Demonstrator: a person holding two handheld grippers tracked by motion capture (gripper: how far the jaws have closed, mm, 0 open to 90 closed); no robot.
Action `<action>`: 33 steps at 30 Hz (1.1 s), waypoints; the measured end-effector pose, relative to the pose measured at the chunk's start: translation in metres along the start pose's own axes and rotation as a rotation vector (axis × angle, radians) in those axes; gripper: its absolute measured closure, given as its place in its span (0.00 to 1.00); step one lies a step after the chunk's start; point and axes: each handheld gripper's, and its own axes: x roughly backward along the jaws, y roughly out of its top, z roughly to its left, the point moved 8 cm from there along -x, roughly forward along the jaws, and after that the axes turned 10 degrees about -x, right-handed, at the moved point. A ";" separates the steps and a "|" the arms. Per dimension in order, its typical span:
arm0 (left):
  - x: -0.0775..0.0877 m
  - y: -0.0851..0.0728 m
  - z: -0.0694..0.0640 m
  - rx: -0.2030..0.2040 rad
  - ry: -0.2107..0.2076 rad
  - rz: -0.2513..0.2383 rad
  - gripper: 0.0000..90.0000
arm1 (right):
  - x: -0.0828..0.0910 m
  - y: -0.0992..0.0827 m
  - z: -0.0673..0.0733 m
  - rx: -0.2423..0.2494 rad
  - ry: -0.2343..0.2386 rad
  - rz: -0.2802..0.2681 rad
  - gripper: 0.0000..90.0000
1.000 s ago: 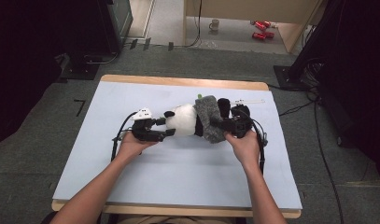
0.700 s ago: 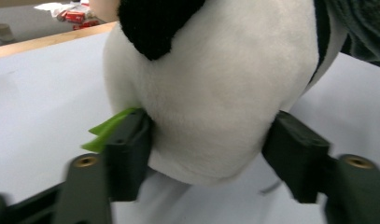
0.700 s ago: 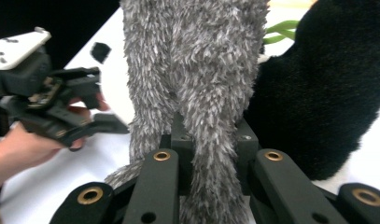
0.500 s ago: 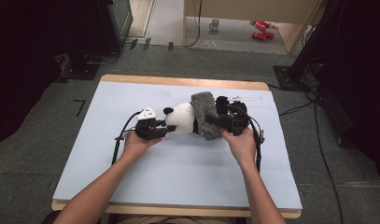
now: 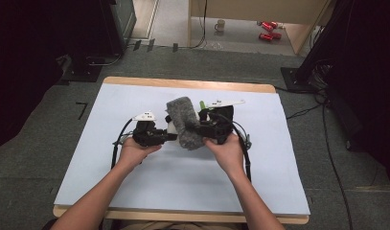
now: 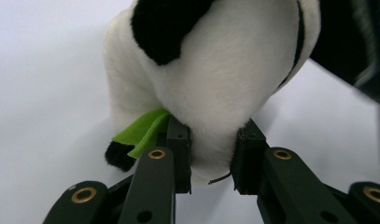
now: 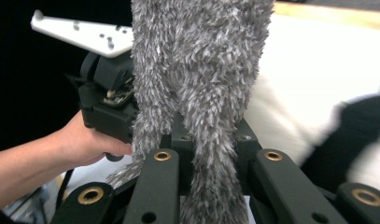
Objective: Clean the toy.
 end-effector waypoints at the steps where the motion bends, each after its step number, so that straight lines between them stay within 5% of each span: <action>1: 0.002 -0.002 -0.002 -0.001 0.006 0.005 0.82 | -0.011 -0.005 0.007 0.015 0.000 0.022 0.86; 3: 0.003 -0.005 -0.006 -0.019 0.027 0.011 0.81 | -0.016 -0.008 0.009 0.022 -0.010 0.033 0.86; 5: 0.002 -0.007 -0.007 -0.018 0.049 0.014 0.80 | -0.031 -0.016 0.001 0.051 -0.079 0.056 0.86; 8: 0.000 -0.012 -0.004 -0.034 0.080 0.023 0.79 | -0.035 -0.018 -0.005 0.051 -0.076 0.054 0.86; 14: 0.000 -0.013 0.001 -0.034 0.100 0.016 0.78 | -0.037 -0.017 -0.013 0.133 -0.124 0.052 0.86; 19: 0.000 -0.012 0.008 -0.035 0.108 0.010 0.78 | -0.023 -0.015 -0.037 0.061 -0.158 0.048 0.85; 21: -0.001 -0.011 0.009 -0.035 0.105 0.010 0.78 | -0.019 -0.015 -0.042 0.049 -0.155 0.045 0.86; 24: -0.001 -0.008 0.009 -0.054 0.106 0.021 0.77 | -0.007 -0.013 -0.054 -0.035 -0.124 0.048 0.88; 33: -0.002 -0.005 0.018 -0.039 0.085 0.021 0.76 | 0.021 -0.007 -0.071 -0.080 -0.152 -0.007 0.88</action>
